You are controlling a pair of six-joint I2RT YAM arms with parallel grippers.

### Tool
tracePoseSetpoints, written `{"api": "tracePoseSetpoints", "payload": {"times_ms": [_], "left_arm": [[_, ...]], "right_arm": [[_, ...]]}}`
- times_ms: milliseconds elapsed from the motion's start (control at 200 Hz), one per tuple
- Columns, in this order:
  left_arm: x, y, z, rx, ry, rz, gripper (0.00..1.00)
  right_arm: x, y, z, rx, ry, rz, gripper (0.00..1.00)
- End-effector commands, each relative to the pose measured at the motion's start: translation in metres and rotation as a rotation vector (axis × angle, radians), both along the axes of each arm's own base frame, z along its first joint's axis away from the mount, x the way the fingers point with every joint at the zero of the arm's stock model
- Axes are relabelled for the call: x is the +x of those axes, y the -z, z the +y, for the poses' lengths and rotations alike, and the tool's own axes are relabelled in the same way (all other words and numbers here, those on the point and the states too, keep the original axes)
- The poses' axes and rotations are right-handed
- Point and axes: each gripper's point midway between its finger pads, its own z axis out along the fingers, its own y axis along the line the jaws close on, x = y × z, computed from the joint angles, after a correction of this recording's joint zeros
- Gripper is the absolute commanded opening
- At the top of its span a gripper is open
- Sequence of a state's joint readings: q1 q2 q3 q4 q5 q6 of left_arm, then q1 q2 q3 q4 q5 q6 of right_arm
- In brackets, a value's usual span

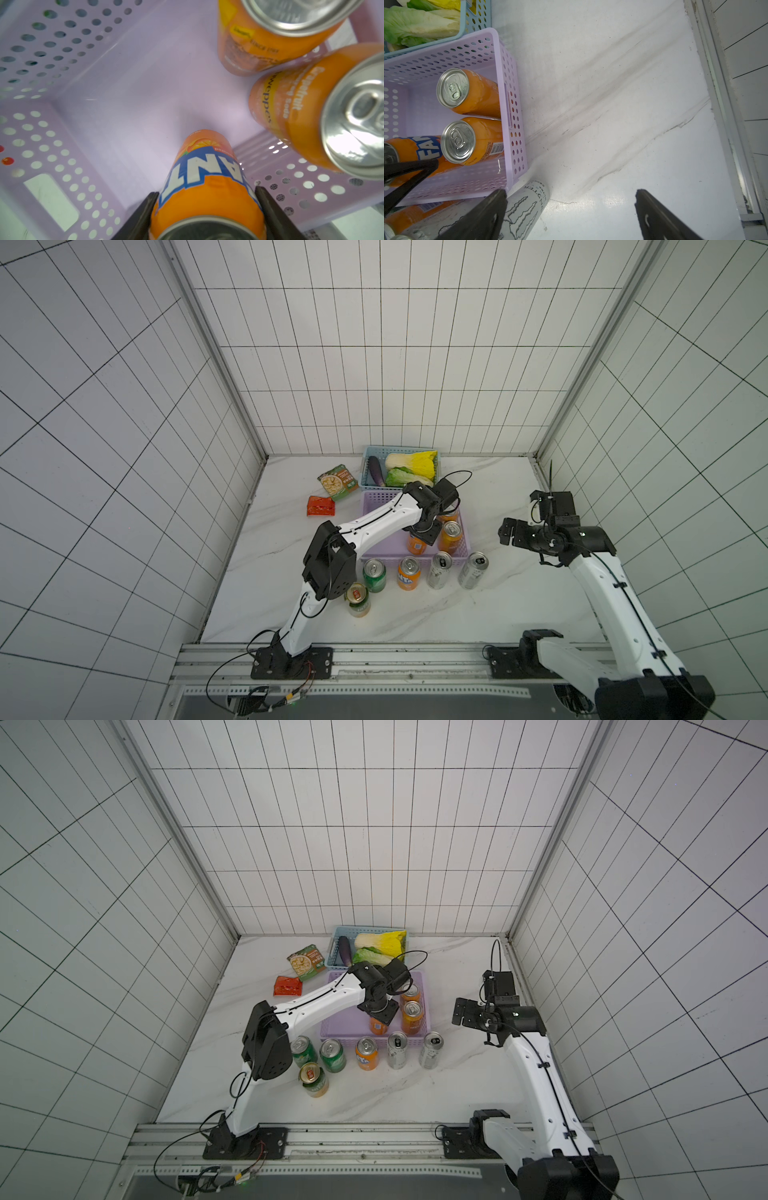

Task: Take out the drinks from the basket
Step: Pick up the drink from the basket.

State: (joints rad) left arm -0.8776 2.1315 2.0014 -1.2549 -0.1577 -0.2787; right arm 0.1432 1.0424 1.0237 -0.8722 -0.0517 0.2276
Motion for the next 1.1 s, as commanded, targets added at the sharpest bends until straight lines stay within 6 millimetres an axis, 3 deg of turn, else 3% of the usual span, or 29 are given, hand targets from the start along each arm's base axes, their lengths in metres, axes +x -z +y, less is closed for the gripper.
{"api": "tracePoseSetpoints", "payload": {"times_ms": [0,595,830,1094], "left_arm": [[0.005,-0.048,0.006,-0.068,-0.006,-0.097,0.54],[-0.021,-0.112,0.034,-0.13,-0.004,-0.139,0.53],[-0.046,-0.14,0.048,-0.111,0.017,-0.176,0.53],[-0.085,-0.156,0.06,-0.138,0.035,-0.178,0.53]], "right_arm": [[-0.003,0.004,-0.007,-0.023,0.014,0.002,0.99],[-0.002,0.002,-0.007,-0.022,0.013,-0.002,1.0],[-0.002,0.002,-0.006,-0.022,0.013,-0.001,1.0],[-0.002,0.001,-0.006,-0.02,0.013,-0.005,0.99]]}}
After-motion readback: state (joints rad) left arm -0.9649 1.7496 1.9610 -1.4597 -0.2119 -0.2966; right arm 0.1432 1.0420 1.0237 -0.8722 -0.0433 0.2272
